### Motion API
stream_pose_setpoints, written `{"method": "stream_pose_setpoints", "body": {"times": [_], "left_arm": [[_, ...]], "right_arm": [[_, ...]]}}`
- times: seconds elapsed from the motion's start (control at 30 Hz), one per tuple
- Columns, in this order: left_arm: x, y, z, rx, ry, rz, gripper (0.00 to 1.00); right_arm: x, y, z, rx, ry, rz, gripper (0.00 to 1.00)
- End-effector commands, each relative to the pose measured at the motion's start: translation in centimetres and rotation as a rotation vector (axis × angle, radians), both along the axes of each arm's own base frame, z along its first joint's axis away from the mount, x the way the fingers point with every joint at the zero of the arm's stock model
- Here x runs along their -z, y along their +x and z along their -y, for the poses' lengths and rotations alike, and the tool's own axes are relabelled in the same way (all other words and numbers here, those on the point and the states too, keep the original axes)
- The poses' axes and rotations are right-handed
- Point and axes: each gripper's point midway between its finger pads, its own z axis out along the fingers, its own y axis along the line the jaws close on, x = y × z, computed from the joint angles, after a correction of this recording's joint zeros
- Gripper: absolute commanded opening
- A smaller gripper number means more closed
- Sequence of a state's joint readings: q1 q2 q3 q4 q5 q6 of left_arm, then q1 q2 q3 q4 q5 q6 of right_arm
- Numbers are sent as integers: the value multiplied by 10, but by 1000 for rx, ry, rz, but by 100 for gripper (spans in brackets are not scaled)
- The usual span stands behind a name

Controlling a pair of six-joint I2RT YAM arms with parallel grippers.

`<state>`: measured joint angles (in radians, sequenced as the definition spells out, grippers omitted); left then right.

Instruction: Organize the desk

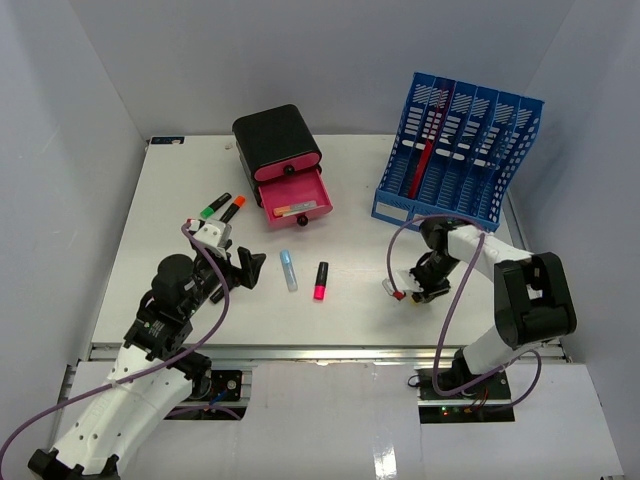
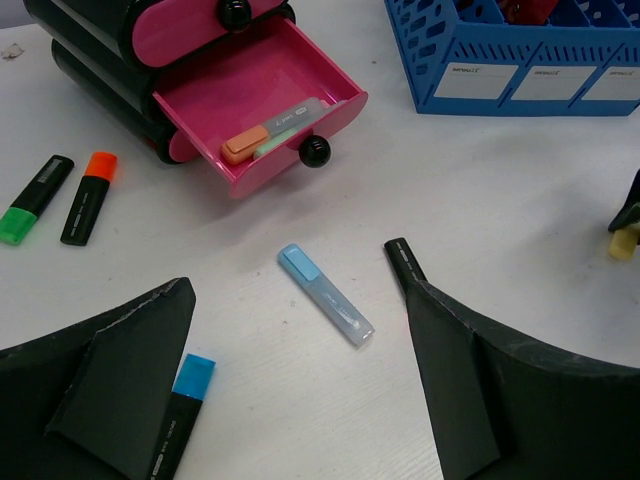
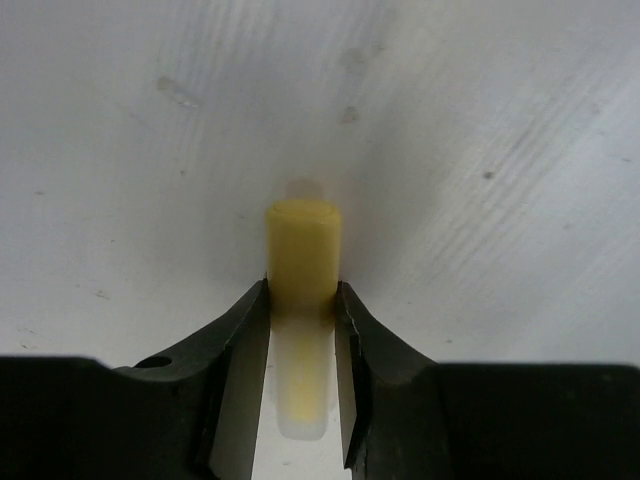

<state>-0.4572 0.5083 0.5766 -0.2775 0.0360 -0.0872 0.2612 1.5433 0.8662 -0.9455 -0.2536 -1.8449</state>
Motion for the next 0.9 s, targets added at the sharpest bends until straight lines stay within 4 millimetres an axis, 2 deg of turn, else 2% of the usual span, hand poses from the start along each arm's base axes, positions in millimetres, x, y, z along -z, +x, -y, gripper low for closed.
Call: {"method": "stream_pose_setpoints", "body": {"times": [0.0,0.1,0.13,0.23,0.3,0.33,0.37,0.47,0.57,0.67,0.8,0.87], "left_arm": [[1,1,-2,-11,-7,-1,98],[1,0,-1,-4,-9,-1,98],[1,0,-1,-4,-9,-1,98],[2,1,-1,-6,-8,-3,98],[3,1,-2,-12,-6,-4,98],[3,1,-2,-13,-5,-5,98],[3,2,-3,-16,-3,-5,98],[4,2,-4,-24,0,-6,98],[4,3,-5,-28,3,-6,98],[5,3,-5,-29,3,-6,98],[5,3,-5,-28,3,-5,98],[6,4,-4,-28,5,-8,98]], "right_arm": [[-33,41,-50,202,77,40,9],[-73,77,-113,257,184,104,8],[-82,82,-126,303,199,105,8],[-130,120,-189,305,297,220,8],[-140,139,-219,310,328,275,8],[-152,152,-235,319,357,311,9],[-171,162,-242,335,390,349,9],[-194,196,-292,375,484,452,11],[-203,220,-329,440,581,536,15],[-192,233,-356,440,610,606,17],[-185,249,-369,450,595,702,20],[-181,253,-371,455,587,731,26]]}}
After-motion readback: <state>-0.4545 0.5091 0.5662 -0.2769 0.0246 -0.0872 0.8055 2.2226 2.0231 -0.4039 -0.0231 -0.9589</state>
